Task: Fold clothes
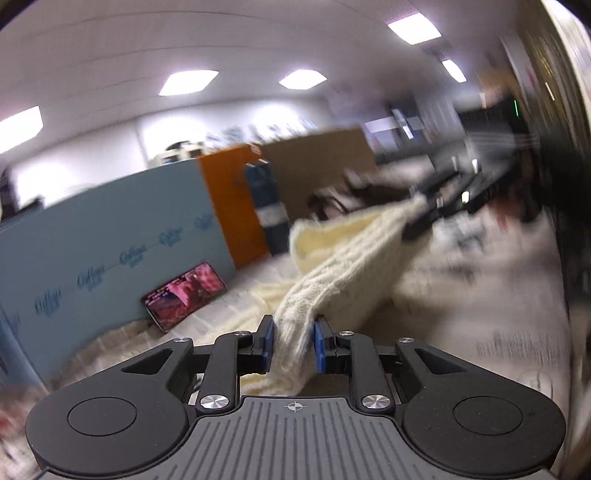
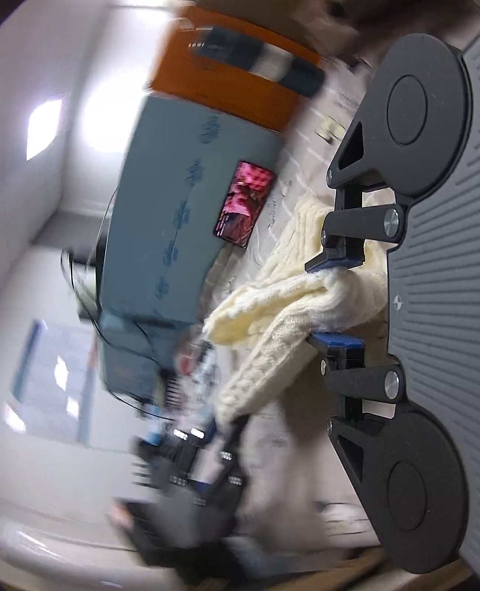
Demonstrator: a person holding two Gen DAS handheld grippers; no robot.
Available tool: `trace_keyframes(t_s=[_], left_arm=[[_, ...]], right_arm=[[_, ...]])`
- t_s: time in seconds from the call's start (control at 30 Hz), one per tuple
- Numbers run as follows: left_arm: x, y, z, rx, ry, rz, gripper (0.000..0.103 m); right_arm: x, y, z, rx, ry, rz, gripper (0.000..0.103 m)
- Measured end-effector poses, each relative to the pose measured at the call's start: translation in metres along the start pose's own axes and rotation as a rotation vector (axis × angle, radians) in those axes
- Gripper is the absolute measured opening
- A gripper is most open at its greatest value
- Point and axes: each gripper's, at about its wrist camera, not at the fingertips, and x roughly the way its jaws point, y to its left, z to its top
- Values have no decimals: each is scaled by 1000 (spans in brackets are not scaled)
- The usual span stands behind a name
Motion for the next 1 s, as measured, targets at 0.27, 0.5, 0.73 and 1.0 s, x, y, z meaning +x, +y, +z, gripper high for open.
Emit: trace_keyframes(t_s=[0.27, 0.5, 0.73, 1.0], left_arm=[[26, 50, 3, -337, -101, 37, 22], [56, 79, 13, -441, -86, 129, 21], [96, 98, 17, -408, -6, 223, 20], [80, 72, 30, -232, -32, 424, 68]], right_arm=[[40, -78, 10, 417, -122, 146, 31], [96, -113, 18, 564, -69, 57, 34], [128, -129, 14, 635, -26, -52, 34], [123, -127, 9, 666, -47, -135, 49]])
